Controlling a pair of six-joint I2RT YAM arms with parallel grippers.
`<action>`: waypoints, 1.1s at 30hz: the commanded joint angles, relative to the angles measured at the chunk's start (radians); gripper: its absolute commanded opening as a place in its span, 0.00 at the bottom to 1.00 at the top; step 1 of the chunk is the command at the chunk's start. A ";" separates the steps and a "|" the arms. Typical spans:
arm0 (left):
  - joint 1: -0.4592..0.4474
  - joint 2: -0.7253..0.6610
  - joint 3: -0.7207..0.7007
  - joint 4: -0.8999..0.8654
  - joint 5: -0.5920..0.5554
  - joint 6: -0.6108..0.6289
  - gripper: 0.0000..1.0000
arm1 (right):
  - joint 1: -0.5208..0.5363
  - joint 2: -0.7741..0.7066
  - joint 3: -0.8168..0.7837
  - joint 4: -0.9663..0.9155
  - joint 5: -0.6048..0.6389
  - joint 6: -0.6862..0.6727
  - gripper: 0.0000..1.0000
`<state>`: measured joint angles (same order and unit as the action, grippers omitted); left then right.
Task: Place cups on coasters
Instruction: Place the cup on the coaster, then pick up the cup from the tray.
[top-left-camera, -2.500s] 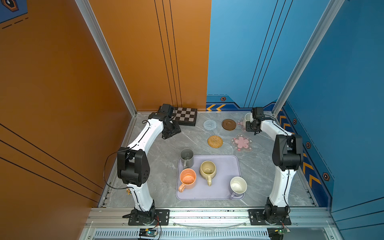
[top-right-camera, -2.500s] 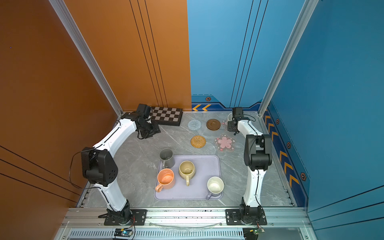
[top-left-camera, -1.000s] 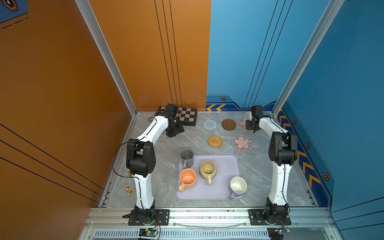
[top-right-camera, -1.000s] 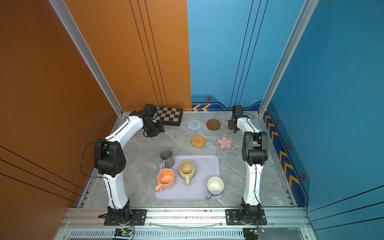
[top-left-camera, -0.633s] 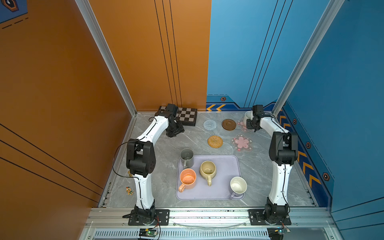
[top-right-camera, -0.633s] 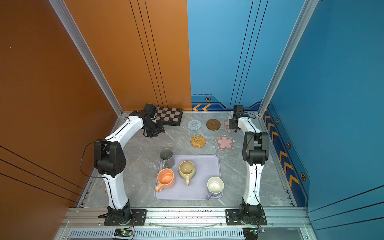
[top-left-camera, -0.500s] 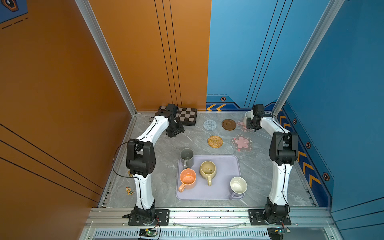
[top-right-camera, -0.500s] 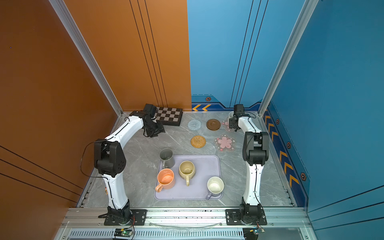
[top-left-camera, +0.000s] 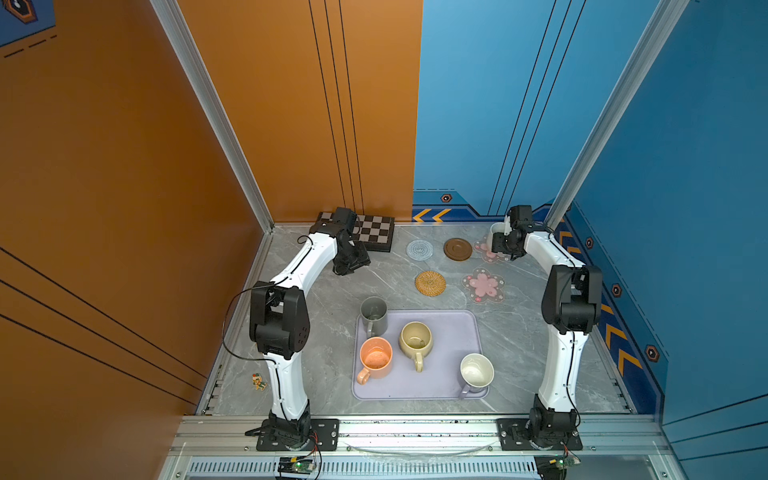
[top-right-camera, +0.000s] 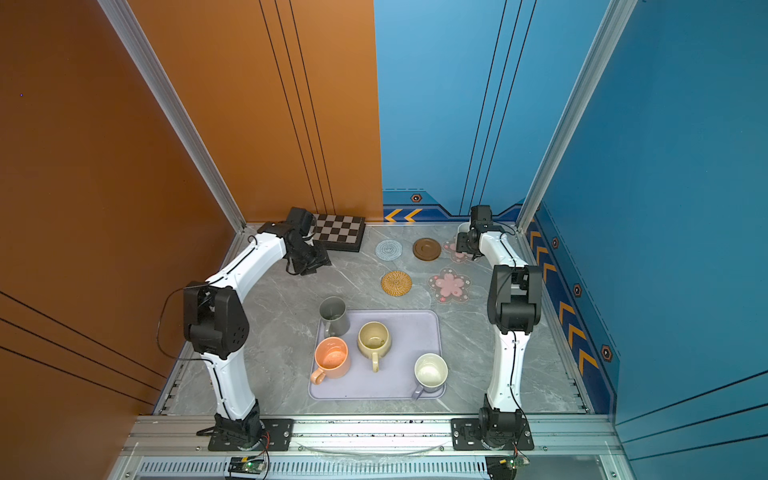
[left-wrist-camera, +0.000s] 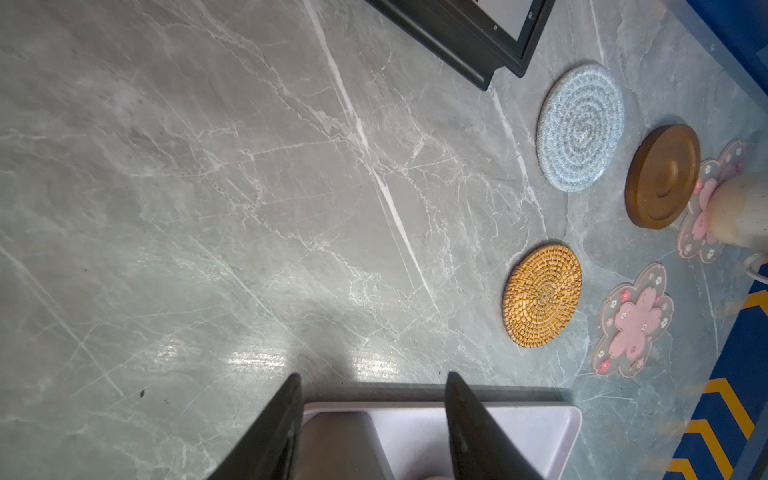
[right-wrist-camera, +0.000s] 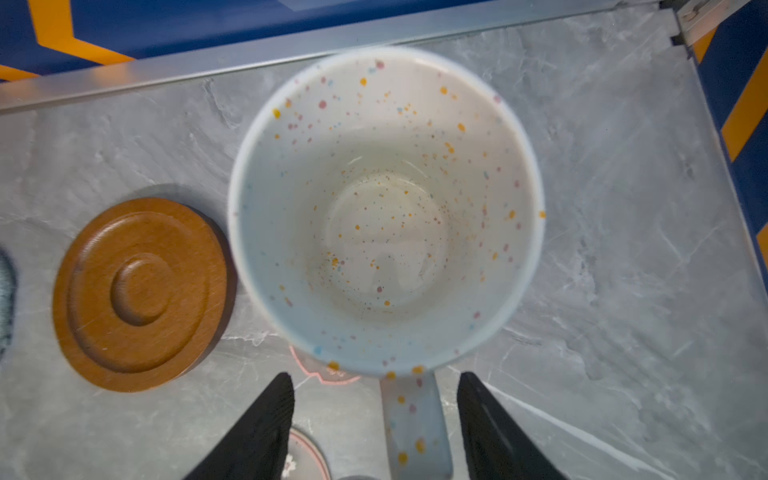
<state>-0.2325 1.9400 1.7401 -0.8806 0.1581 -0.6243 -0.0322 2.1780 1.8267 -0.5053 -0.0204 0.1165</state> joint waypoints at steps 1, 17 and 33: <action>-0.006 -0.074 -0.040 -0.012 -0.021 0.028 0.56 | 0.005 -0.128 -0.024 -0.006 -0.018 0.041 0.68; -0.108 -0.422 -0.270 -0.056 -0.129 0.178 0.58 | 0.127 -0.523 -0.328 0.099 0.037 0.085 0.74; -0.281 -0.613 -0.425 -0.202 -0.231 0.090 0.58 | 0.249 -0.757 -0.516 0.106 0.158 0.154 0.78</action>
<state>-0.4942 1.3655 1.3499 -1.0256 -0.0273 -0.4961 0.2115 1.4399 1.3365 -0.4091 0.1028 0.2337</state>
